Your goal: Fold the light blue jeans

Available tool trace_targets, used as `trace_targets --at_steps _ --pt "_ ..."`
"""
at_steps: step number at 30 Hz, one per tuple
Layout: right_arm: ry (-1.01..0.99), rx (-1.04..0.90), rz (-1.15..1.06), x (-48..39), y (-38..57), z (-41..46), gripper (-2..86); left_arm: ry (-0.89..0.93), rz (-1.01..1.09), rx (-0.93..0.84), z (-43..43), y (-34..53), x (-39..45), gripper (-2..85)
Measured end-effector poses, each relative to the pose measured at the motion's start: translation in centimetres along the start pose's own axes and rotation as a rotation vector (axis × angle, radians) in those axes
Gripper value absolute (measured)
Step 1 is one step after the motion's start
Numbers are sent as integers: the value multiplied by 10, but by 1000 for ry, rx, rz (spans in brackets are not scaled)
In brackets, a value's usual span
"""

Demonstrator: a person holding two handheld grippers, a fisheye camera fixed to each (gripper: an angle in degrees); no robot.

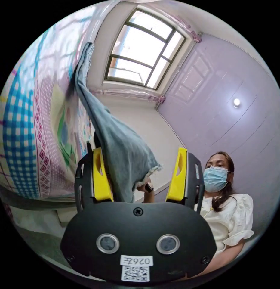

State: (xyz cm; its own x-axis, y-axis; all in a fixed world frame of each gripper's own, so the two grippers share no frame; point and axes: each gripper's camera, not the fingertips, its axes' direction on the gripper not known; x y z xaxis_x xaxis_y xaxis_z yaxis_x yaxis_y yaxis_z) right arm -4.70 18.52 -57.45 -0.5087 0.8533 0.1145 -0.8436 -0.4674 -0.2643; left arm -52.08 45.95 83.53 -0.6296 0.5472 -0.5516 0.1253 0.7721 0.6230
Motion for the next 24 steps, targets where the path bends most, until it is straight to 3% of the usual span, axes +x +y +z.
trace_targets --at_steps 6,13,15,24 --pt "164 88 62 50 31 -60 5 -186 18 -225 5 -7 15 85" --pt "389 94 74 94 55 -79 -6 -363 -37 -375 30 4 -14 95" --pt "423 59 60 100 54 -73 -10 -578 -41 -489 42 6 -23 19" --pt "570 7 -67 88 58 -66 -14 -705 -89 -508 27 11 -37 -4"
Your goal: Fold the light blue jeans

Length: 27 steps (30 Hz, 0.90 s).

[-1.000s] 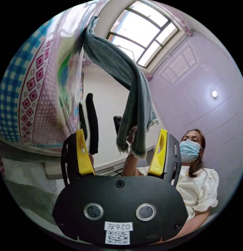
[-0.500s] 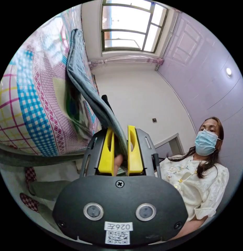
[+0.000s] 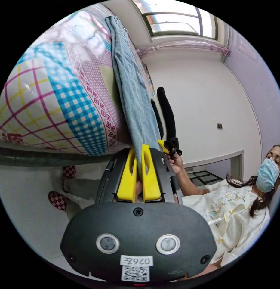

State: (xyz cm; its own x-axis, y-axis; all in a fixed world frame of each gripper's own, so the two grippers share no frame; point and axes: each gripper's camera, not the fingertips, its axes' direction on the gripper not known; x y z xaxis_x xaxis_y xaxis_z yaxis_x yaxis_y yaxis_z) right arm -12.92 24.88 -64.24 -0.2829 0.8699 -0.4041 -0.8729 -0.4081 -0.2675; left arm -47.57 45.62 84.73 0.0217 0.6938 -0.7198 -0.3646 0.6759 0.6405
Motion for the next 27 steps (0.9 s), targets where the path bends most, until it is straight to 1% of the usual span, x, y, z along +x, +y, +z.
trace_targets --at_steps 4,6,8,10,11,12,14,16,19,23,27 --pt "8 -37 -58 -11 8 -2 -13 68 1 17 -14 12 -2 -4" --pt "65 -77 -96 -14 13 1 -13 138 -16 29 -26 25 -10 -3" --pt "39 -111 -80 -12 20 3 -13 196 -44 59 -35 40 -18 -3" --pt "75 -158 -97 -8 31 7 -13 294 -48 82 -40 55 -26 -4" --pt "47 -166 -75 -3 34 7 -13 350 -69 117 -44 67 -32 -4" --pt "-32 -158 -30 6 42 5 -13 421 -76 156 -49 78 -38 -5" --pt "-143 -147 28 21 56 3 -14 472 -91 168 -54 91 -41 -5" --pt "-269 -118 82 32 76 -3 -14 490 -88 160 -62 100 -38 -5" --pt "-376 -102 94 31 96 -14 -14 509 -57 129 -78 108 -20 -6" --pt "-463 -88 84 18 108 -27 -14 522 -17 126 -104 105 10 -5" --pt "-592 -39 31 -6 98 -40 -14 547 16 153 -125 81 39 -5"
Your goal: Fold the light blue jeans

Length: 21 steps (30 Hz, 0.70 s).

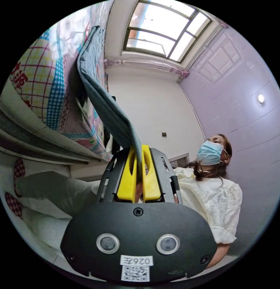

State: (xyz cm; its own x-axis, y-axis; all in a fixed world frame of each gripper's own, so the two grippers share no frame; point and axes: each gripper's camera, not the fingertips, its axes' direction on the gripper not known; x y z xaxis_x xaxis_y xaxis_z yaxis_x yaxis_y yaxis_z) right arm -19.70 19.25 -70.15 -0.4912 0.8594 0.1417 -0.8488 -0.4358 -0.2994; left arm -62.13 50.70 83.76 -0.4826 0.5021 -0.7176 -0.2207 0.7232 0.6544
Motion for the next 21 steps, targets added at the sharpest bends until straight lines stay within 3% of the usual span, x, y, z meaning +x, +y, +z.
trace_targets --at_steps 10,16,21 --pt "-225 116 -111 -41 -114 12 -15 67 11 67 17 -135 22 -5" --pt "-194 184 -67 -24 -220 23 -14 32 -46 148 19 -241 -22 0" --pt "-121 245 73 23 -296 39 -8 -117 -144 240 10 -317 -89 45"
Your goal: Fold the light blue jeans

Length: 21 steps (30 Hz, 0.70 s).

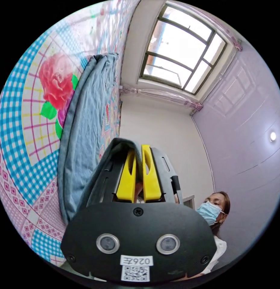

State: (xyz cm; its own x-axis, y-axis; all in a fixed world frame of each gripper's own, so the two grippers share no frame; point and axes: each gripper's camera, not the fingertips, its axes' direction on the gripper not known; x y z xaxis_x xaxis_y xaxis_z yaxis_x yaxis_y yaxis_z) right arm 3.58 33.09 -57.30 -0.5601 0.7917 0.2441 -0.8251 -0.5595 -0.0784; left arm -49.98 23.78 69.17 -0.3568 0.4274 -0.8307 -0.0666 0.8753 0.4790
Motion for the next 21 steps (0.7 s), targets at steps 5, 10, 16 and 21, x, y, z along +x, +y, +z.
trace_targets --at_steps 5,10,16,21 --pt "143 18 116 43 -46 24 34 -22 -99 -12 0 -46 -55 165" --pt "202 -55 -14 28 -41 38 40 50 -18 33 -19 -28 -53 104" --pt "411 -205 -289 -15 3 85 -1 -119 126 -94 35 12 -43 -6" --pt "632 -419 -486 -9 6 180 -9 -211 169 -229 137 2 -106 -10"
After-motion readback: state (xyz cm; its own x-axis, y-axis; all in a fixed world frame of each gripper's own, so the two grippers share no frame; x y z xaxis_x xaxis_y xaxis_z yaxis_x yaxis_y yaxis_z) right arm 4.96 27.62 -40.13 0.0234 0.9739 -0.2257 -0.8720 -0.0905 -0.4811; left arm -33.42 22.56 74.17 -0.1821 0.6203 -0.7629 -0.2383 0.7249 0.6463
